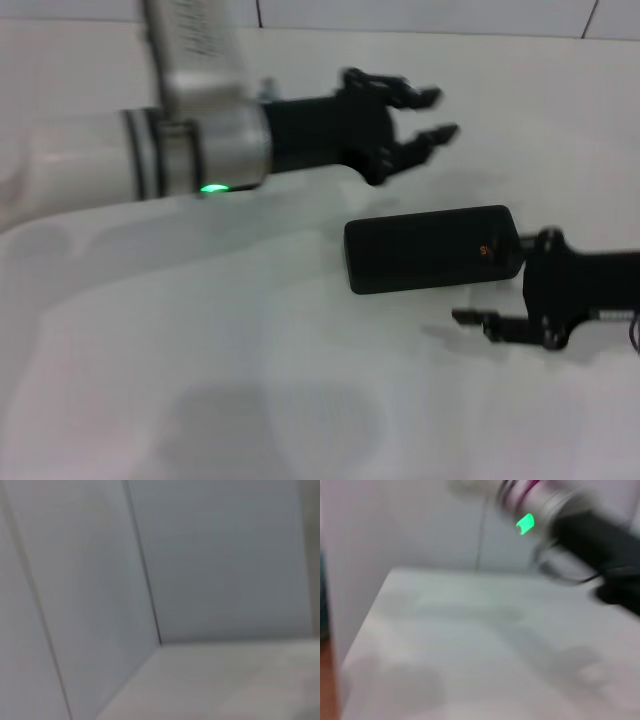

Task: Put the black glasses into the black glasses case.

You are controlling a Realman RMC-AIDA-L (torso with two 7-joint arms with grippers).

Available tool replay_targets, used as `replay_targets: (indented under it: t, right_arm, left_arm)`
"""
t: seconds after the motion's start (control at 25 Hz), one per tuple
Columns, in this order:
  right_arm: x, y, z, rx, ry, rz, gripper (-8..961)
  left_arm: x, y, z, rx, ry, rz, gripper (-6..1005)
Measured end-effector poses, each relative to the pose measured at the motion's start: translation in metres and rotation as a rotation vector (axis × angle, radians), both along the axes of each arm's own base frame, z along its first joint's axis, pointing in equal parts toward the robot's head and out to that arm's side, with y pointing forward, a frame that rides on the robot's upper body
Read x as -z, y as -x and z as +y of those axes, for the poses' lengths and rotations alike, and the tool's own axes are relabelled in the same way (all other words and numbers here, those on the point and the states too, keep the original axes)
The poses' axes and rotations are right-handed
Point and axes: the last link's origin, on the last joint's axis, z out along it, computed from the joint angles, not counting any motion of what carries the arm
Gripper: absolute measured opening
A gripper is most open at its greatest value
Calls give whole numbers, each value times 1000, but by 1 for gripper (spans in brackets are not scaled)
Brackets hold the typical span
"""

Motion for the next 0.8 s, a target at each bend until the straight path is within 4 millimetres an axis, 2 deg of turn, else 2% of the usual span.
replay_targets:
  t: [0.16, 0.24, 0.44, 0.6, 0.8]
  right_arm:
    - [-9, 9, 3, -29, -43, 96, 555]
    - [-7, 13, -3, -88, -16, 111, 604]
    - [-4, 22, -3, -151, 19, 171, 744]
    - [-5, 25, 1, -170, 16, 225, 876]
    - [-6, 24, -3, -204, 6, 285, 876]
  left_arm:
    - [-23, 28, -16, -41, 12, -123, 367]
    - [-28, 41, -35, -13, 33, -167, 561]
    - [-44, 73, -80, 22, 18, -245, 665]
    - [-47, 89, -103, 32, 3, -275, 748]
    - [-40, 97, -111, 17, 19, -293, 832]
